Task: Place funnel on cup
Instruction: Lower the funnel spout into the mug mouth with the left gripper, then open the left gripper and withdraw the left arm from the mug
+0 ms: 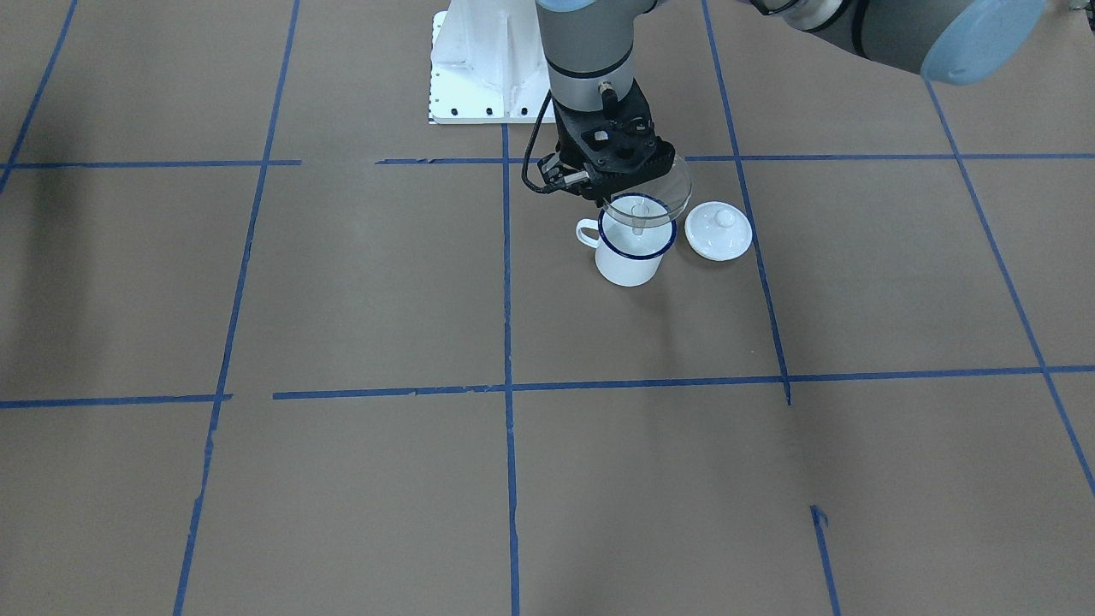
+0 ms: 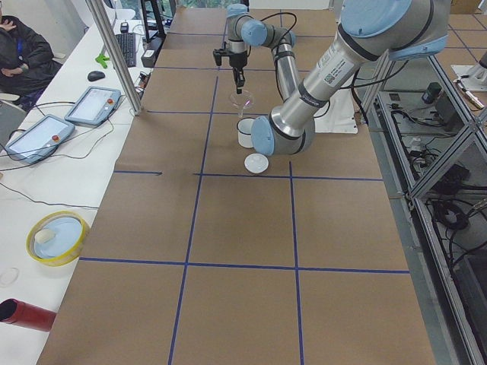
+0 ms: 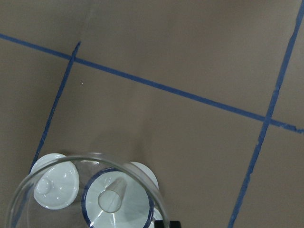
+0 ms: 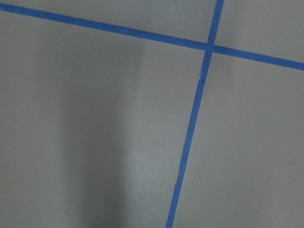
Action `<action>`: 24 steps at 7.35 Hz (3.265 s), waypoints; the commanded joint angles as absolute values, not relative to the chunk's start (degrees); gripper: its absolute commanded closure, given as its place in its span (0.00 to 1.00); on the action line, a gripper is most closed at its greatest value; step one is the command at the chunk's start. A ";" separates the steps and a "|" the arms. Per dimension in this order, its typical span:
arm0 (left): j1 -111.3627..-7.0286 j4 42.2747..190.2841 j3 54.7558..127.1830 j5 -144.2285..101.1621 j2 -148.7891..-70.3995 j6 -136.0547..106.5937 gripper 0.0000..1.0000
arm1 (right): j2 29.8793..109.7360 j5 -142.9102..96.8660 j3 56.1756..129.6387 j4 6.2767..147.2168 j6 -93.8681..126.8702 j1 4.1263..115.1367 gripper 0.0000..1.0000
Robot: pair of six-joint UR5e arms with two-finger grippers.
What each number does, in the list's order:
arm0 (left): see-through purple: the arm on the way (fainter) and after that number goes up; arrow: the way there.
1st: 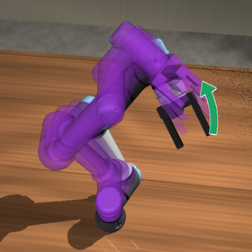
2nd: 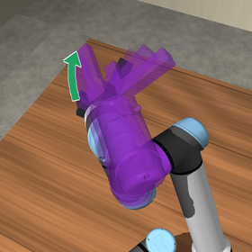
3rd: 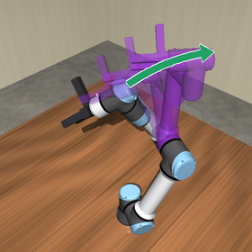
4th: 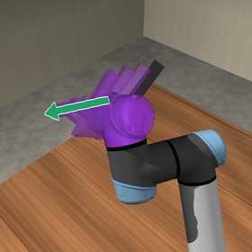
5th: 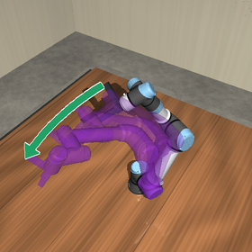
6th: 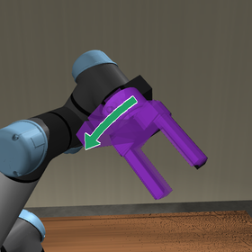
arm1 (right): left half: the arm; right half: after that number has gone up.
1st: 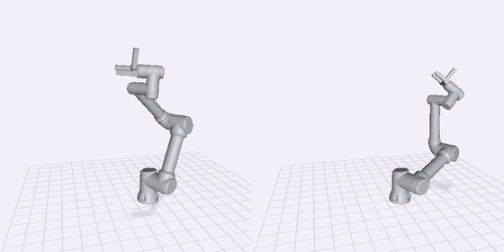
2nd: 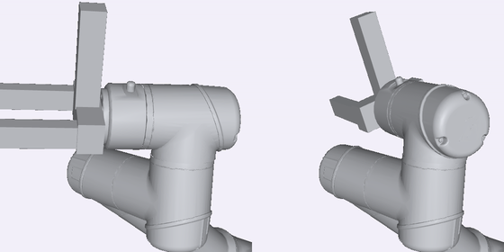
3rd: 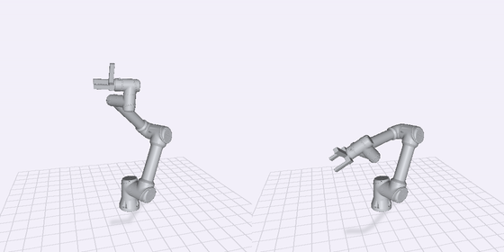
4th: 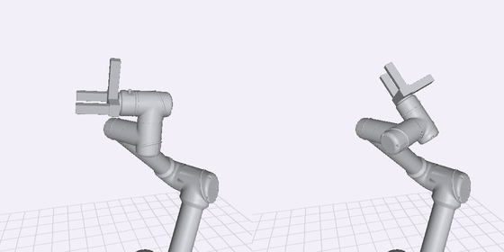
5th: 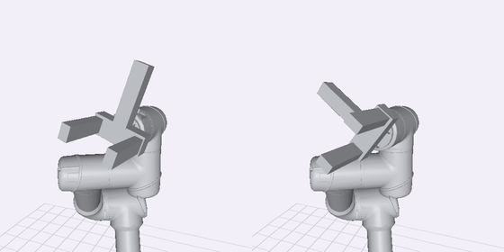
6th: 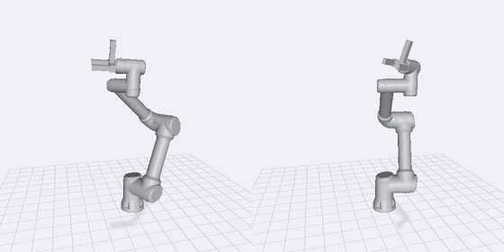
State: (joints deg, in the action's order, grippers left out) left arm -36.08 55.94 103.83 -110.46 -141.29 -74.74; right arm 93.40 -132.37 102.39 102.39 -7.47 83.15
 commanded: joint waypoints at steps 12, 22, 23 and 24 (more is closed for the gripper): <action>-31.20 69.87 102.57 -109.95 -132.71 -73.92 1.00 | 93.43 -132.36 102.39 102.39 -7.47 83.14 0.00; -36.80 79.66 111.57 -110.30 -123.90 -62.37 0.00 | 93.43 -132.36 102.39 102.39 -7.47 83.14 0.00; -41.70 87.90 113.88 -111.17 -116.44 -55.01 0.00 | 93.43 -132.36 102.31 102.39 -7.47 83.14 0.00; -46.19 95.81 113.82 -117.53 -108.97 -48.67 0.00 | 93.43 -132.36 102.39 102.39 -7.47 83.14 0.00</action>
